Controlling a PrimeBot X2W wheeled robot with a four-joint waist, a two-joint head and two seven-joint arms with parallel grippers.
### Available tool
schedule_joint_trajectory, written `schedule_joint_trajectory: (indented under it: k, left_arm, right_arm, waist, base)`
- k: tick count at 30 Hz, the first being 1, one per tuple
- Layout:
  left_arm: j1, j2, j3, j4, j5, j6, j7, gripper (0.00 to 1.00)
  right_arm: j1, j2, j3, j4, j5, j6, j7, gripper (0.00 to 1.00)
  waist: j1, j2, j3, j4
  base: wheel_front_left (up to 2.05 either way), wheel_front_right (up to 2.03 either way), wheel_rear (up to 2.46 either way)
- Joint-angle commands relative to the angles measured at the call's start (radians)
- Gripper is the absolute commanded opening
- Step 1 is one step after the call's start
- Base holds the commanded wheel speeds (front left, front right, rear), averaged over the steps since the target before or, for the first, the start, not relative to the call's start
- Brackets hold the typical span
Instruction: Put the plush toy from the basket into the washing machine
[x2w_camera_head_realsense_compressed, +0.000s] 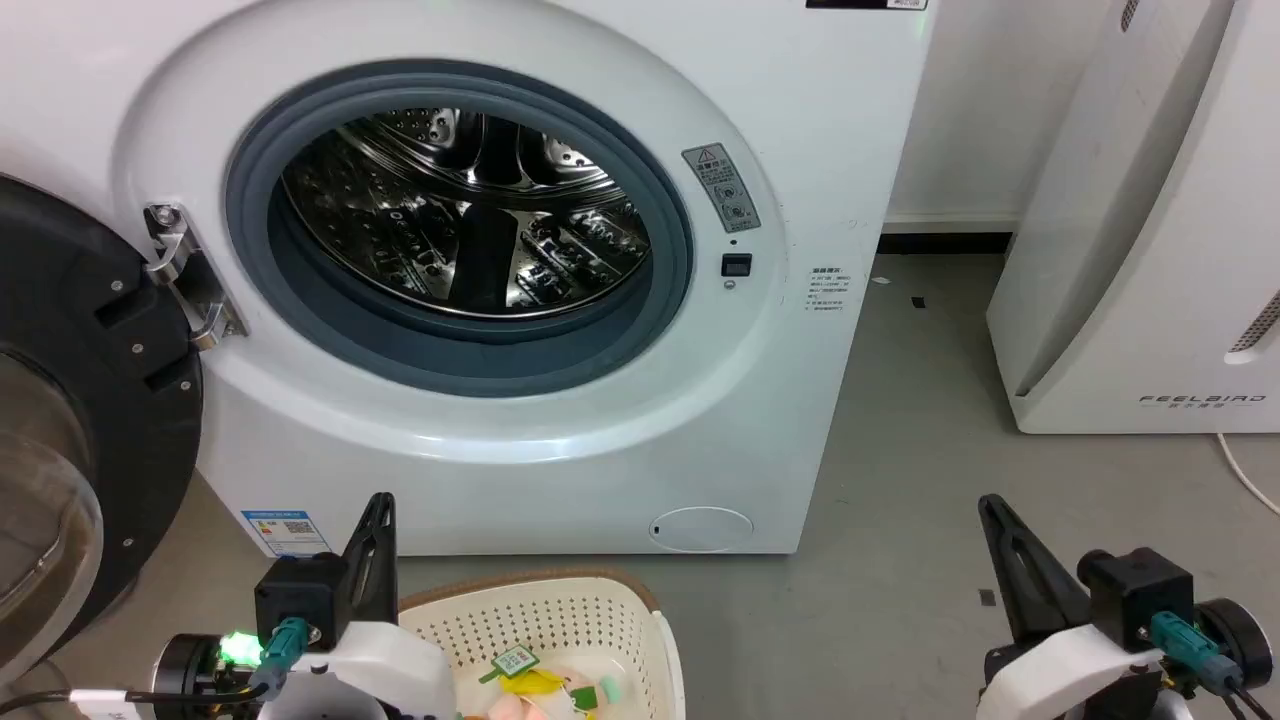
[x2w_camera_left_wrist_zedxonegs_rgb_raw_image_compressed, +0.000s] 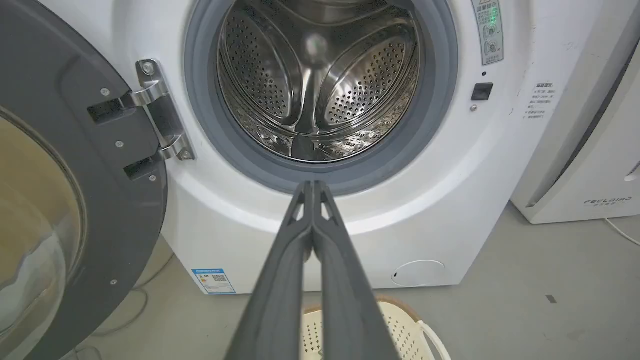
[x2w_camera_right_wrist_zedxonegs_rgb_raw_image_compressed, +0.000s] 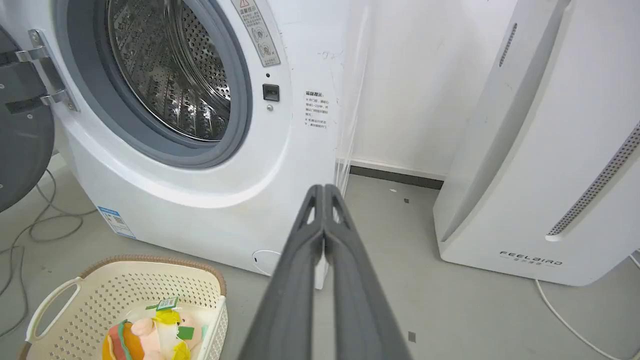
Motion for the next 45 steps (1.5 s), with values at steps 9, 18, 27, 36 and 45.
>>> schedule_joint_trajectory:
  k: [9,18,27,36,45]
  left_arm:
    - [0.000,0.000,-0.006,0.003,-0.005,0.004,-0.009,1.00]
    - [0.000,0.000,-0.017,0.008,-0.017,0.011,-0.027,1.00]
    - [-0.009,0.000,-0.030,0.022,-0.029,0.015,-0.046,1.00]
    - [-0.028,0.000,-0.046,0.058,-0.039,0.012,-0.065,1.00]
    - [-0.063,0.000,-0.061,0.118,-0.049,0.000,-0.084,1.00]
  right_arm:
    - [0.002,0.000,-0.003,-0.001,0.005,0.000,-0.009,1.00]
    - [0.003,0.000,-0.009,-0.006,0.009,0.000,-0.027,1.00]
    - [-0.003,0.000,-0.019,-0.015,0.011,0.000,-0.046,1.00]
    - [-0.010,0.000,-0.023,-0.025,0.013,0.000,-0.065,1.00]
    - [-0.022,0.000,-0.030,-0.032,0.015,0.000,-0.084,1.00]
  waist:
    - [0.0000,0.0000,0.001,0.000]
    - [0.0000,0.0000,0.006,-0.001]
    - [0.0000,0.0000,0.025,-0.005]
    - [0.0000,0.0000,0.059,-0.016]
    - [0.0000,0.0000,0.108,-0.028]
  base:
    - [0.00,0.00,0.00]
    - [0.00,0.00,0.00]
    - [0.00,0.00,0.00]
    - [0.00,0.00,0.00]
    - [0.00,0.00,0.00]
